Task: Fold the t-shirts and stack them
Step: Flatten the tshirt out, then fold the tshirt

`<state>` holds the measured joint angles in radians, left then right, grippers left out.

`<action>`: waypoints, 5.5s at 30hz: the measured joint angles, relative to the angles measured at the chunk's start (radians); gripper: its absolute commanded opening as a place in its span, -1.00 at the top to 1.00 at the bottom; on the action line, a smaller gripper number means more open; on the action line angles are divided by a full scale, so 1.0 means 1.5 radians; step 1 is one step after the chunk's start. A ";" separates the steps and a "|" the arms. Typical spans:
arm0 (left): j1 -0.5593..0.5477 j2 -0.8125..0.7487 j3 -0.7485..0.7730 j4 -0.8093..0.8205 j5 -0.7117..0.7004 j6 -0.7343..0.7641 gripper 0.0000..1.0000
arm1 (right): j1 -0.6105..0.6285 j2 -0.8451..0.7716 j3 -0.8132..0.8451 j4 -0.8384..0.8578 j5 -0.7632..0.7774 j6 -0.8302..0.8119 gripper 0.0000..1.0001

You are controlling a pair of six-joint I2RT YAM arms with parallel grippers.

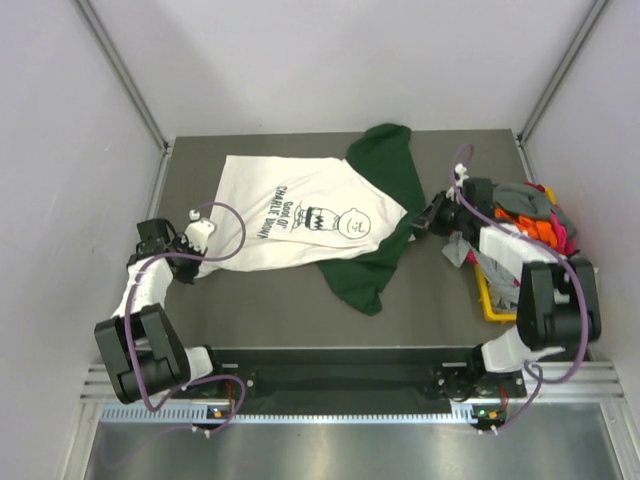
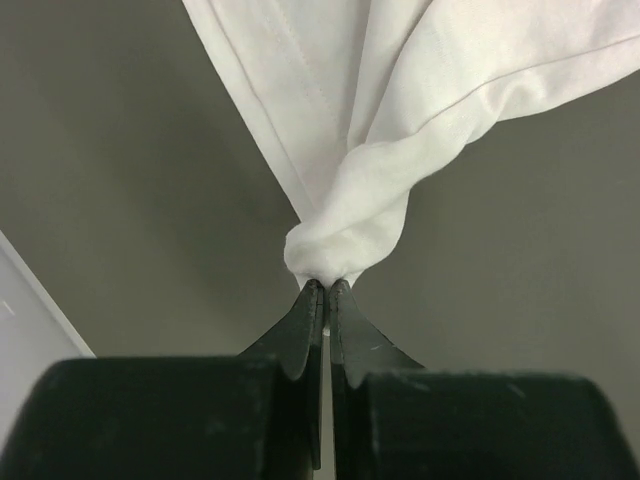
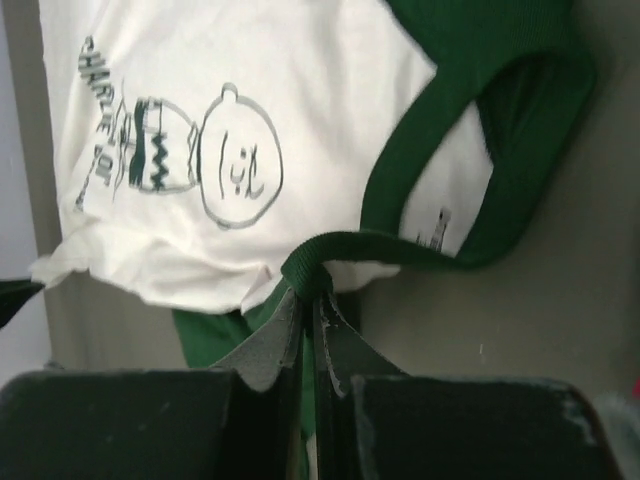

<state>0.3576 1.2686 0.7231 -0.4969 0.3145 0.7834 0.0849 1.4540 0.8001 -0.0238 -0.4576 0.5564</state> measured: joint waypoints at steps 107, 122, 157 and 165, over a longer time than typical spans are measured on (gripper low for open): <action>-0.019 -0.158 0.053 -0.156 0.043 -0.002 1.00 | 0.211 -0.576 -0.148 -0.456 0.142 0.034 1.00; -0.164 0.189 0.233 -0.019 0.031 -0.093 1.00 | 0.116 0.038 0.137 -0.231 0.172 -0.156 1.00; -0.198 0.163 0.092 0.082 -0.123 -0.014 -0.15 | 0.080 -0.068 -0.077 -0.254 0.222 -0.130 -0.23; -0.204 0.216 0.092 0.135 -0.134 0.013 -0.07 | 0.081 -0.045 -0.102 -0.184 0.176 -0.098 0.74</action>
<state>0.0513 1.5925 0.8612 -0.2943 0.1131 0.8028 0.2066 1.3861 0.6476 -0.2996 -0.1940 0.4091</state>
